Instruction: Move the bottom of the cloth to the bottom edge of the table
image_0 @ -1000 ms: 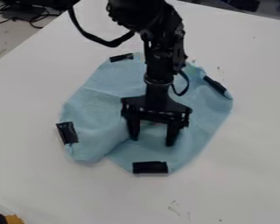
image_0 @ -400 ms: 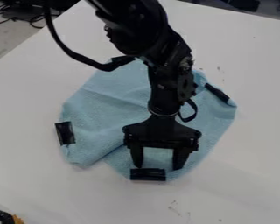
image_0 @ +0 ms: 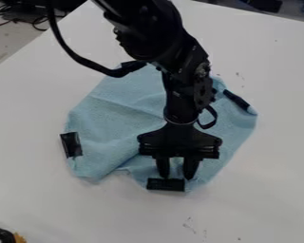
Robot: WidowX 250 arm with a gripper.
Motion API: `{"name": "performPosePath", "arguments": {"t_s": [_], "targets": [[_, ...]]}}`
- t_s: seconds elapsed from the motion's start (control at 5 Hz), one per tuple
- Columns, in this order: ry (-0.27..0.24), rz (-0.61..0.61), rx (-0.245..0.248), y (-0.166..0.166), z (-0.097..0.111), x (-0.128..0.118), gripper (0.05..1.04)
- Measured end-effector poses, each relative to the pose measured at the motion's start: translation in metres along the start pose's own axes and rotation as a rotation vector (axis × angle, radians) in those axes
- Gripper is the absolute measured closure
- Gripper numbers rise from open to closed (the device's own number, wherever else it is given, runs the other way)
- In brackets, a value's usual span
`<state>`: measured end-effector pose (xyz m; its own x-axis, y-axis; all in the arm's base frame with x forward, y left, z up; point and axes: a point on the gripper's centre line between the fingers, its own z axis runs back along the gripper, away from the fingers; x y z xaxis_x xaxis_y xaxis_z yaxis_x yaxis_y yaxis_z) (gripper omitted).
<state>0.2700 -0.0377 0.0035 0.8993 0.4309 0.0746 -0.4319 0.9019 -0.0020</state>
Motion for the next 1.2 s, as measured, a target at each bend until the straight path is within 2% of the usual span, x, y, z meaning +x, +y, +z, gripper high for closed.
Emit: {"name": "performPosePath", "arguments": {"t_s": [0.2, 0.4, 0.6, 0.8, 1.0, 1.2], "targets": [[0.004, -0.015, -0.006, 0.002, -0.001, 0.007, 0.905], [0.004, -0.026, -0.009, 0.003, -0.001, 0.008, 1.014], [0.019, -0.008, 0.027, 0.011, 0.009, 0.006, 1.03], [-0.06, 0.129, 0.034, 0.006, 0.054, 0.005, 1.03], [-0.117, 0.268, 0.039, -0.015, 0.078, -0.017, 1.03], [-0.142, 0.381, -0.004, -0.033, 0.072, -0.043, 1.03]]}}
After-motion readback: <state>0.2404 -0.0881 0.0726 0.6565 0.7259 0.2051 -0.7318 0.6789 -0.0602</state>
